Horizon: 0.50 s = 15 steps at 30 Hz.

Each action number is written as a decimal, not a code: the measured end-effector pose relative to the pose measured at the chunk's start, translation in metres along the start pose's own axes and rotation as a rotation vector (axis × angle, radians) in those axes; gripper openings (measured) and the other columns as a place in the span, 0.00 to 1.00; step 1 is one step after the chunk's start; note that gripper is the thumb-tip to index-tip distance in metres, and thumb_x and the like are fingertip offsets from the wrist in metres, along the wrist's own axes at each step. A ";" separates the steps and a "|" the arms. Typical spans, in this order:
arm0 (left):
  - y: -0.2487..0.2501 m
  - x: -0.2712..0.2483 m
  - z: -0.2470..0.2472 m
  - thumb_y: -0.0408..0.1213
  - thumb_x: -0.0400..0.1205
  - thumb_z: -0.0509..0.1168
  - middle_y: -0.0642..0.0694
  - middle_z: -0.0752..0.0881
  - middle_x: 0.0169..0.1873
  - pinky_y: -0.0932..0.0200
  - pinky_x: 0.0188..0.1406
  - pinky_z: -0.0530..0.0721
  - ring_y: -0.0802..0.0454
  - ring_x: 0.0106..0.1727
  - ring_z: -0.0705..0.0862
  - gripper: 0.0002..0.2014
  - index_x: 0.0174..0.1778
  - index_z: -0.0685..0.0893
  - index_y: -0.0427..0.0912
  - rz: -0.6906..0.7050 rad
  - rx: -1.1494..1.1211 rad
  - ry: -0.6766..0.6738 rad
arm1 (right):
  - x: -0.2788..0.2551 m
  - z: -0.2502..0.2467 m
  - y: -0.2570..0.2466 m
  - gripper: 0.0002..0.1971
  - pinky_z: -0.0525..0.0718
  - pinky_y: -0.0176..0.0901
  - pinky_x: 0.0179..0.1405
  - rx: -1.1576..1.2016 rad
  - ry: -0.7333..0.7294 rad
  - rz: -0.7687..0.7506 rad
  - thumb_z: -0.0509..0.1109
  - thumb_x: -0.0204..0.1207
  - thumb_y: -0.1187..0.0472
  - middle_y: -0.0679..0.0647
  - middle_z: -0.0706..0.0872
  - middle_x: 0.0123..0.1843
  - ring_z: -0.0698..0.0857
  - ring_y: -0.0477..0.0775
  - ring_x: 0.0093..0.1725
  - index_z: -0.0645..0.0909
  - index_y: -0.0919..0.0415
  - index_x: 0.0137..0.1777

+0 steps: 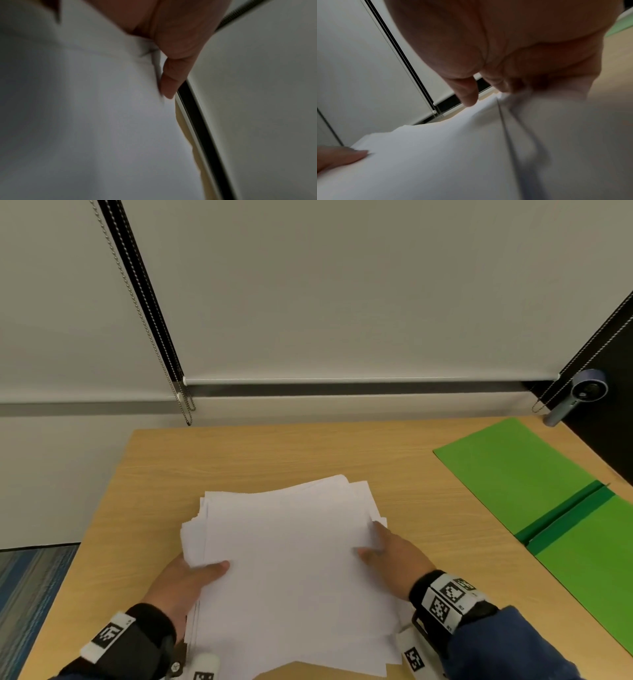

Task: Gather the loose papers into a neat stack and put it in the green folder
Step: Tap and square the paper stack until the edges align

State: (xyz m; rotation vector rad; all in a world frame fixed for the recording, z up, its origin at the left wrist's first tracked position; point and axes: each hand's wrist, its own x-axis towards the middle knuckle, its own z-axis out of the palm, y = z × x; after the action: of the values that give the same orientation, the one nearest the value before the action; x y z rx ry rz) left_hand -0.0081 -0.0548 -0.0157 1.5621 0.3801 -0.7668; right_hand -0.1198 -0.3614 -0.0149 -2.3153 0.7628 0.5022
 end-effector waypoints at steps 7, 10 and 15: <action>-0.005 -0.009 -0.008 0.33 0.52 0.90 0.32 0.91 0.59 0.31 0.69 0.80 0.29 0.62 0.88 0.40 0.63 0.87 0.36 0.062 -0.195 -0.141 | -0.009 -0.006 0.035 0.39 0.79 0.55 0.68 0.275 0.252 0.038 0.71 0.76 0.43 0.55 0.73 0.74 0.77 0.59 0.71 0.61 0.50 0.84; 0.001 -0.014 -0.020 0.34 0.46 0.91 0.32 0.91 0.59 0.34 0.60 0.86 0.29 0.60 0.89 0.44 0.63 0.89 0.36 0.111 -0.243 -0.247 | -0.015 -0.019 0.036 0.41 0.85 0.51 0.60 0.714 0.151 -0.011 0.80 0.71 0.51 0.54 0.85 0.69 0.87 0.56 0.63 0.66 0.54 0.81; 0.007 -0.013 -0.025 0.27 0.53 0.88 0.29 0.90 0.59 0.35 0.55 0.89 0.30 0.54 0.91 0.38 0.62 0.87 0.33 0.078 -0.197 -0.265 | -0.014 -0.022 0.034 0.26 0.82 0.71 0.66 1.075 -0.154 -0.008 0.77 0.69 0.68 0.67 0.91 0.61 0.89 0.72 0.60 0.80 0.68 0.69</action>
State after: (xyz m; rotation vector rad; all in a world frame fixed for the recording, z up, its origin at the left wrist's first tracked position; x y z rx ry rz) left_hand -0.0069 -0.0294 -0.0025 1.2646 0.1918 -0.8375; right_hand -0.1486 -0.3918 -0.0072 -1.2632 0.6992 0.1720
